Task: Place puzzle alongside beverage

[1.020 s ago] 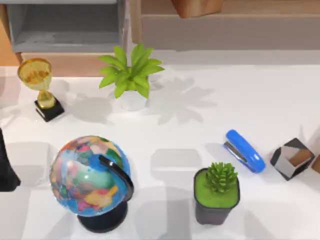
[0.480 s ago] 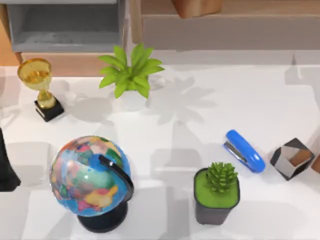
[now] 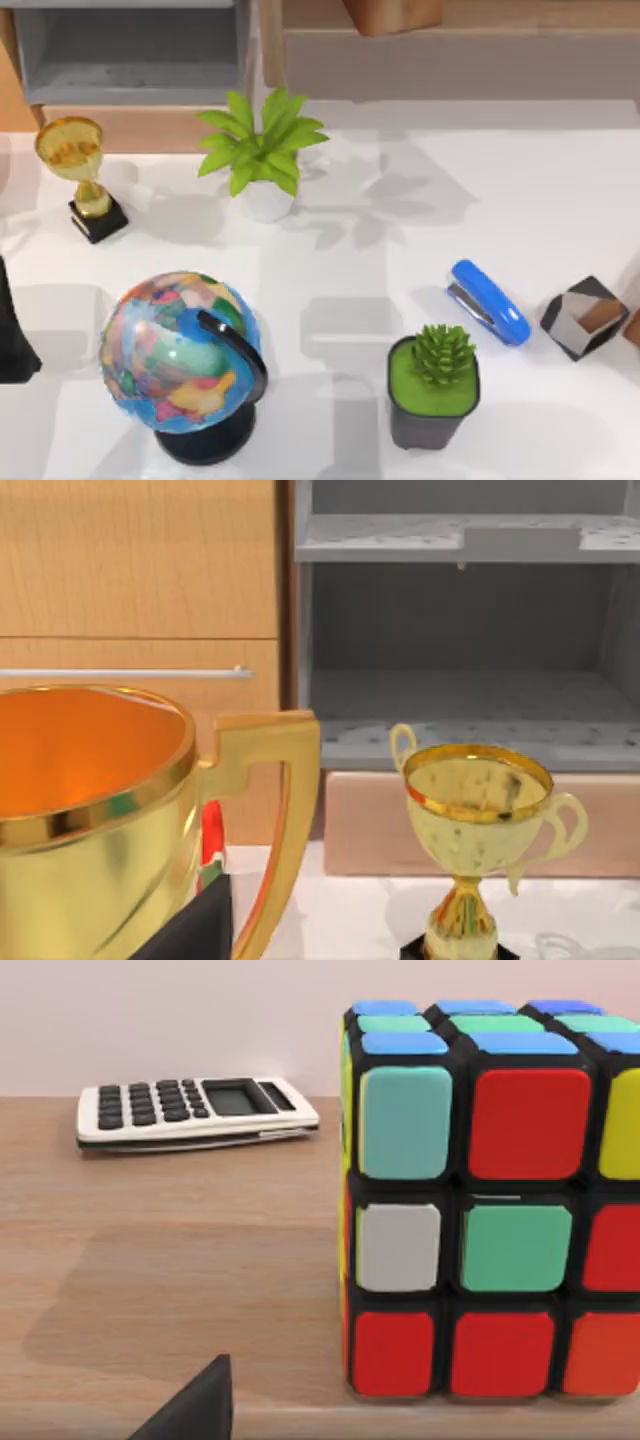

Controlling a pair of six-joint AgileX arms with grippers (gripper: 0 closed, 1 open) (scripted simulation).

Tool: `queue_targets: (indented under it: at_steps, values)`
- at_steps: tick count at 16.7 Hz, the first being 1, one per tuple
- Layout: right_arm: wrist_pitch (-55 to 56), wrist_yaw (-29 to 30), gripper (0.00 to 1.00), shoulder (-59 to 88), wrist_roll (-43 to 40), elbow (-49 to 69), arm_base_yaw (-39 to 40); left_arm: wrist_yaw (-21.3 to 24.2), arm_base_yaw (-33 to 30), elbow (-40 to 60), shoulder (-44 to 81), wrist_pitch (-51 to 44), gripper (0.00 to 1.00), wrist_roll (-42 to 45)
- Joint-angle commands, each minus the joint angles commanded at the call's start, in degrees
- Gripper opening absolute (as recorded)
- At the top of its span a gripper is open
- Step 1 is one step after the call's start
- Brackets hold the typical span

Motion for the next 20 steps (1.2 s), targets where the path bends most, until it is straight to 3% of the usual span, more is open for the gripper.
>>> queue_targets:
  at_steps: [8, 15, 20]
  values:
    - [0.0, 0.1, 1.0, 1.7, 0.0, 1.8, 0.1, 0.0, 0.0, 0.0, 0.0, 0.0, 1.0, 0.0]
    - [-2.0, 1.7, 1.0, 13.1, 0.0, 15.4, 1.5, 0.0, 0.0, 0.0, 0.0, 0.0, 1.0, 0.0]
    - [-2.2, 1.8, 1.0, 14.1, 0.0, 16.5, 1.6, 0.0, 0.0, 0.0, 0.0, 0.0, 1.0, 0.0]
